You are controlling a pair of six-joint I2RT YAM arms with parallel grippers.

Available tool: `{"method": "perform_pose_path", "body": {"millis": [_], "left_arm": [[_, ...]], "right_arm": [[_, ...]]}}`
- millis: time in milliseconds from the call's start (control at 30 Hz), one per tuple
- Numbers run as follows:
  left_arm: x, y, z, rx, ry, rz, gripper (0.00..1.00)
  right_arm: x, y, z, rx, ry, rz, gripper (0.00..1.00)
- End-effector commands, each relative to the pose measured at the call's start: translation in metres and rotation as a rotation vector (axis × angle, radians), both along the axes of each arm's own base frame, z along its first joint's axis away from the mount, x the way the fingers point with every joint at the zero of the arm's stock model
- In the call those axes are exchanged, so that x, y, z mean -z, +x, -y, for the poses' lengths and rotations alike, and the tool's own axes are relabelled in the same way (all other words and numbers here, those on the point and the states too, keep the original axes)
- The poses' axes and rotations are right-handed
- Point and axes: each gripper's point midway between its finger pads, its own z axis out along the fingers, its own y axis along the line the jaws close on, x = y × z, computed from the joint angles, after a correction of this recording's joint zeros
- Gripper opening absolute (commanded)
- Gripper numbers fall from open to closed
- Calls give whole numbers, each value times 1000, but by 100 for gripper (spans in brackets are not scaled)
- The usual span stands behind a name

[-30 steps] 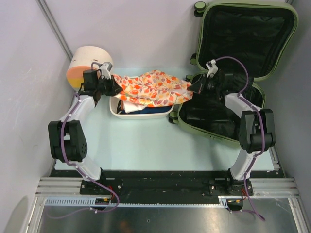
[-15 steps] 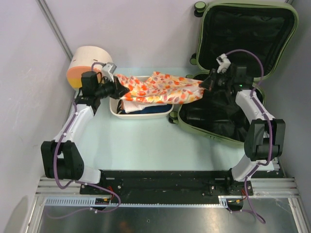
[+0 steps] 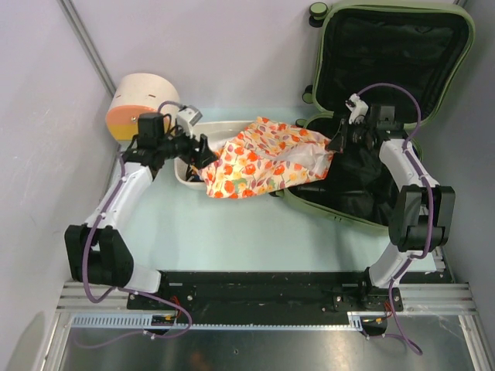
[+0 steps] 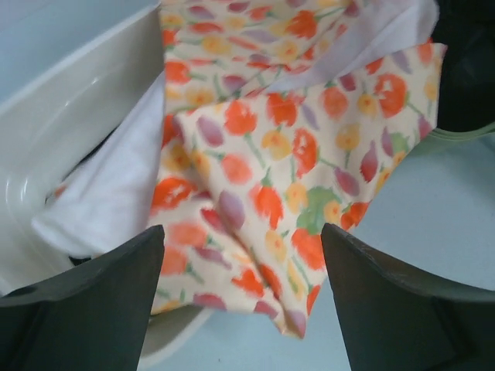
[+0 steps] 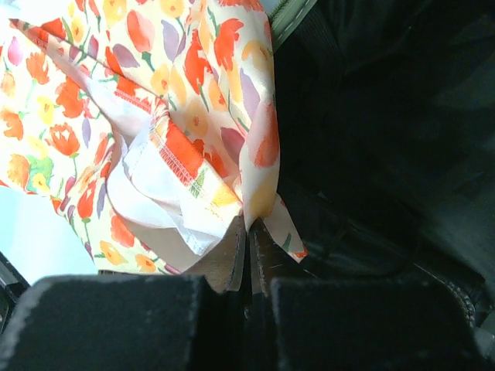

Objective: Open, take out, and arrange the luggage

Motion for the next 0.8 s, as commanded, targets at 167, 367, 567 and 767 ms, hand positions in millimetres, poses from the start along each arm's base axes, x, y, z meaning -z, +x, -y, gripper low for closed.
{"method": "perform_pose_path", "body": {"millis": [167,367,567,767], "left_arm": [[9,50,41,101,156,77,77],[21,71,53,120,136,32,71],[41,69,71,173,81,-50,62],[45,74,85,200,29,-92,31]], "right_arm": [[-34,7,2,-31,-32,105,0],[-40,6,0,-38,-30,122,0],[-47,6,-4,-53,-27,141,0],[-55,6,-8,-71,-22,159,0]]}}
